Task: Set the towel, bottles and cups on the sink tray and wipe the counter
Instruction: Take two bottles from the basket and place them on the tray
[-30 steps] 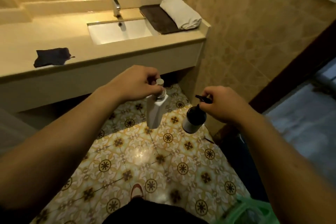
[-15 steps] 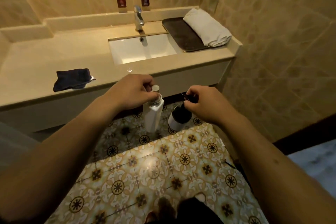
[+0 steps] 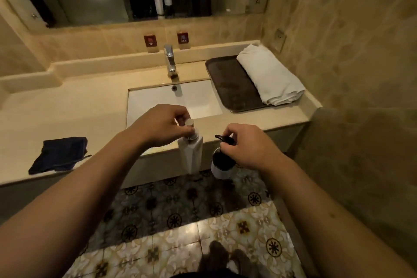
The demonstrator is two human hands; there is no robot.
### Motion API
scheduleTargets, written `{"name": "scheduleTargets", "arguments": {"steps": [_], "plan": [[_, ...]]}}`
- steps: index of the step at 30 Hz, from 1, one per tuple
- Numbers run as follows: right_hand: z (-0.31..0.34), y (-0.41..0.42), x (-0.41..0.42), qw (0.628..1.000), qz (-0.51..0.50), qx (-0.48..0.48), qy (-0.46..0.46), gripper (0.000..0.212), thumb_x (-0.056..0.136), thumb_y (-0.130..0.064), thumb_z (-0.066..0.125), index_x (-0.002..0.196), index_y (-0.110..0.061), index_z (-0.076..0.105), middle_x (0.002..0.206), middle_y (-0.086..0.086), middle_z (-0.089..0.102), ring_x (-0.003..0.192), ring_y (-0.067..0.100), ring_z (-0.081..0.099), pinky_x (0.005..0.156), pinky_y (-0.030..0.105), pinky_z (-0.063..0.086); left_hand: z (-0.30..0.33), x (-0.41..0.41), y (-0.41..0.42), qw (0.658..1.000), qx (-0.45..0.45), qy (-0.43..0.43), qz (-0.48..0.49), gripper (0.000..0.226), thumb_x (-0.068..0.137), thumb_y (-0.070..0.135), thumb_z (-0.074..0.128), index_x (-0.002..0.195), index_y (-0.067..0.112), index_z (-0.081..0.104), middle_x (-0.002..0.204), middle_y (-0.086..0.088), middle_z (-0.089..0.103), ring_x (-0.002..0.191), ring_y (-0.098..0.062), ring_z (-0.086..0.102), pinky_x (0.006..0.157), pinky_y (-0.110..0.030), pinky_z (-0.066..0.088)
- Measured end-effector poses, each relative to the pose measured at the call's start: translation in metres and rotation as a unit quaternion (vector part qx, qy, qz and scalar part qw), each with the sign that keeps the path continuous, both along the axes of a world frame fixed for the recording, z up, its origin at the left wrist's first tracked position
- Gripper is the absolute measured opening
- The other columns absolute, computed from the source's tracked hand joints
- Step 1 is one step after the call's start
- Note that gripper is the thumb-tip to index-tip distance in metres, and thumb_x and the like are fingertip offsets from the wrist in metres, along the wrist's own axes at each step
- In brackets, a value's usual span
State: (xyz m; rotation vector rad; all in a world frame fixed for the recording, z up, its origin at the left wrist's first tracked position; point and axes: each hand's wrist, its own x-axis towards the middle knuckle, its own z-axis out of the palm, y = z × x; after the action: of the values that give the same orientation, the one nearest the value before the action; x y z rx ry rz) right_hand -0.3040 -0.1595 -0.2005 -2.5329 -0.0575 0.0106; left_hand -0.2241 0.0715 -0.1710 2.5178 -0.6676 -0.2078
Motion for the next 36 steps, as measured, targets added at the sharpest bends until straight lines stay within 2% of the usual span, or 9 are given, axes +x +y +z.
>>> {"name": "scheduleTargets", "arguments": {"steps": [6,9,11,13,16,20,24,29,36], "plan": [[0.02,-0.07,0.095,1.0,0.004,-0.023,-0.017,0.009,0.085,-0.035,0.068,0.091,-0.03,0.064,0.073,-0.019,0.055,0.069,0.002,0.055,0.054,0.023,0.041,0.017,0.091,-0.066,0.999,-0.016,-0.033,0.024,0.018,0.085,0.043,0.071,0.091,0.028,0.064,0.088,0.009,0.063,0.081,-0.01,0.06,0.062,-0.027,0.047],[0.024,-0.095,0.14,1.0,-0.011,-0.018,-0.022,0.008,0.085,-0.036,0.069,0.089,-0.032,0.062,0.073,-0.02,0.055,0.07,0.002,0.055,0.056,0.025,0.044,0.026,0.144,-0.094,0.999,-0.009,-0.034,0.038,0.018,0.086,0.04,0.07,0.092,0.024,0.064,0.089,0.002,0.065,0.083,-0.017,0.062,0.067,-0.032,0.053],[0.023,-0.109,0.172,0.999,-0.025,-0.016,-0.016,0.011,0.086,-0.037,0.069,0.091,-0.032,0.061,0.076,-0.02,0.055,0.071,0.004,0.056,0.057,0.022,0.046,0.031,0.182,-0.109,0.999,-0.008,-0.036,0.04,0.018,0.086,0.039,0.07,0.093,0.023,0.065,0.091,-0.001,0.066,0.084,-0.019,0.062,0.07,-0.036,0.056],[0.021,-0.119,0.204,0.999,-0.044,-0.012,-0.012,0.013,0.086,-0.037,0.07,0.093,-0.034,0.06,0.077,-0.022,0.053,0.07,0.004,0.055,0.057,0.019,0.046,0.034,0.221,-0.123,0.998,-0.019,-0.042,0.035,0.016,0.087,0.039,0.07,0.09,0.026,0.063,0.089,0.0,0.065,0.081,-0.017,0.061,0.065,-0.032,0.052],[0.017,-0.128,0.246,0.998,-0.069,-0.012,-0.005,0.013,0.086,-0.038,0.07,0.095,-0.033,0.061,0.079,-0.021,0.053,0.072,0.005,0.056,0.062,0.021,0.049,0.033,0.279,-0.143,0.998,-0.013,-0.057,0.018,0.016,0.088,0.039,0.07,0.091,0.026,0.061,0.088,0.002,0.064,0.078,-0.011,0.058,0.059,-0.025,0.041],[0.014,-0.135,0.301,0.996,-0.086,-0.007,0.014,0.009,0.087,-0.035,0.071,0.086,-0.035,0.062,0.075,-0.014,0.059,0.068,0.006,0.058,0.055,0.019,0.041,0.022,0.358,-0.164,0.999,-0.014,-0.044,0.014,0.029,0.088,0.038,0.07,0.11,0.018,0.067,0.097,-0.001,0.065,0.088,-0.017,0.061,0.068,-0.027,0.045],[0.01,-0.137,0.359,0.994,-0.103,-0.005,0.029,0.01,0.089,-0.033,0.071,0.086,-0.034,0.061,0.073,-0.012,0.059,0.066,0.006,0.058,0.056,0.018,0.038,0.008,0.433,-0.181,0.999,-0.004,-0.047,0.001,0.028,0.088,0.038,0.07,0.109,0.019,0.067,0.094,0.003,0.062,0.084,-0.014,0.058,0.062,-0.026,0.041],[-0.005,-0.139,0.426,0.992,-0.121,-0.005,0.034,0.009,0.089,-0.032,0.072,0.091,-0.031,0.063,0.074,-0.013,0.058,0.066,0.006,0.056,0.056,0.018,0.037,-0.01,0.509,-0.199,0.998,-0.01,-0.054,-0.004,0.028,0.087,0.04,0.07,0.109,0.022,0.067,0.096,0.005,0.063,0.086,-0.014,0.059,0.074,-0.031,0.047],[-0.027,-0.143,0.496,0.992,-0.118,-0.01,0.039,0.009,0.089,-0.032,0.071,0.092,-0.032,0.062,0.074,-0.016,0.057,0.067,0.005,0.055,0.056,0.016,0.037,-0.027,0.573,-0.224,0.998,-0.032,-0.046,0.012,0.028,0.086,0.04,0.072,0.107,0.022,0.066,0.094,0.005,0.062,0.084,-0.013,0.06,0.066,-0.023,0.043]]}}
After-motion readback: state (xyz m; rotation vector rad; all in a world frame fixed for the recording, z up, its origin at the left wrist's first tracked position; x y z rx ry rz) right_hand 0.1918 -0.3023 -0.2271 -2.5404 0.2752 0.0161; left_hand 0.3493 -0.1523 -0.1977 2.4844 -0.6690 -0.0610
